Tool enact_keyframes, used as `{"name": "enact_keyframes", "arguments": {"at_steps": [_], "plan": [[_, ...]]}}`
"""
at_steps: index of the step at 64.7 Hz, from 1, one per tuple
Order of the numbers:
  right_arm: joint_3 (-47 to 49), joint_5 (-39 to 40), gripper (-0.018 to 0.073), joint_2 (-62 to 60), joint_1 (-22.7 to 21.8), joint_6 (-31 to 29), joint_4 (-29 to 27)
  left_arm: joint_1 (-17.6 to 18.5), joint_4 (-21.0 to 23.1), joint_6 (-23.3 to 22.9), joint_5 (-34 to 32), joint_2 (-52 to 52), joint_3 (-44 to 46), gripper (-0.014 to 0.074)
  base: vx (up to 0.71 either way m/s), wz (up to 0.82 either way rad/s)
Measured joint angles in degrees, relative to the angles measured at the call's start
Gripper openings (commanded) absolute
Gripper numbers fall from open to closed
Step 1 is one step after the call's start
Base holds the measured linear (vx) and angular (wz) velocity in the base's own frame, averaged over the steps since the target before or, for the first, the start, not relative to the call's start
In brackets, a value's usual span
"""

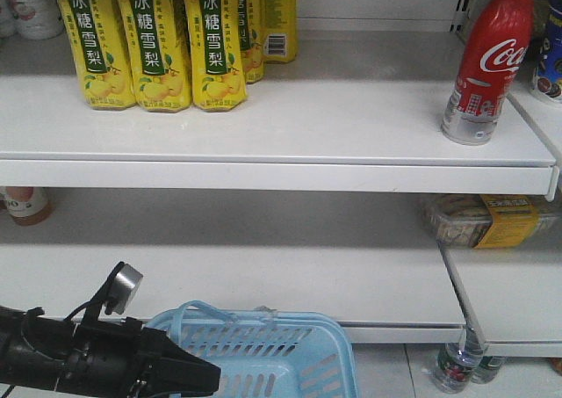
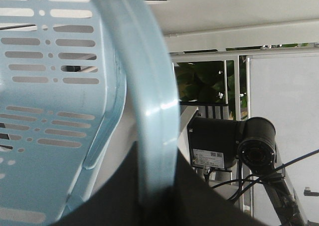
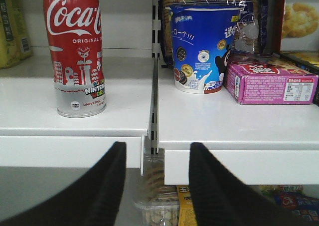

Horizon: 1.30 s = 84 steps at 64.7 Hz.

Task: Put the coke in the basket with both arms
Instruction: 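Reach the open right gripper toward the red Coca-Cola bottle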

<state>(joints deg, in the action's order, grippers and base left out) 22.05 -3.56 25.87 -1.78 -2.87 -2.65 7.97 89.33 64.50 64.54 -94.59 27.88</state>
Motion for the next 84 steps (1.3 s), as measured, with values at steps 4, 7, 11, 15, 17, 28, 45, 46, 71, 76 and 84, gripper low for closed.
{"name": "enact_keyframes", "arguments": {"at_steps": [4, 7, 11, 15, 17, 28, 45, 46, 71, 76, 84], "plan": [[0.0, 0.0, 0.0493, 0.0, 0.0, 0.0, 0.0, 0.0, 0.0, 0.0, 0.0, 0.0, 0.0, -0.0006, 0.00, 0.00], [0.0, 0.0, 0.0517, 0.0, 0.0, 0.0, 0.0, 0.0, 0.0, 0.0, 0.0, 0.0, 0.0, -0.0006, 0.00, 0.00], [0.0, 0.0, 0.0540, 0.0, 0.0, 0.0, 0.0, 0.0, 0.0, 0.0, 0.0, 0.0, 0.0, -0.0006, 0.00, 0.00], [0.0, 0.0, 0.0544, 0.0, 0.0, 0.0, 0.0, 0.0, 0.0, 0.0, 0.0, 0.0, 0.0, -0.0006, 0.00, 0.00], [0.1, -0.1, 0.0544, 0.0, 0.0, 0.0, 0.0, 0.0, 0.0, 0.0, 0.0, 0.0, 0.0, -0.0006, 0.00, 0.00], [3.5, -2.1, 0.0542, 0.1, 0.0, 0.0, -0.2, 0.0, 0.0, 0.0, 0.0, 0.0, 0.0, -0.0006, 0.00, 0.00], [15.4, -6.3, 0.0542, 4.3, 0.4, 0.0, -0.2, 0.0, 0.0, 0.0, 0.0, 0.0, 0.0, -0.0006, 0.00, 0.00], [16.0, -6.5, 0.0542, 5.0, 0.7, 0.0, -0.2, 0.0, 0.0, 0.0, 0.0, 0.0, 0.0, -0.0006, 0.00, 0.00], [28.7, -7.2, 0.0542, 21.3, 13.7, -0.4, -0.2, 0.0, 0.0, 0.0, 0.0, 0.0, 0.0, -0.0006, 0.00, 0.00], [31.0, -7.2, 0.0542, 24.2, 13.7, -0.4, -0.2, 0.0, 0.0, 0.0, 0.0, 0.0, 0.0, -0.0006, 0.00, 0.00], [34.6, -7.2, 0.0542, 27.9, 13.7, -0.4, -0.2, 0.0, 0.0, 0.0, 0.0, 0.0, 0.0, -0.0006, 0.00, 0.00]]}}
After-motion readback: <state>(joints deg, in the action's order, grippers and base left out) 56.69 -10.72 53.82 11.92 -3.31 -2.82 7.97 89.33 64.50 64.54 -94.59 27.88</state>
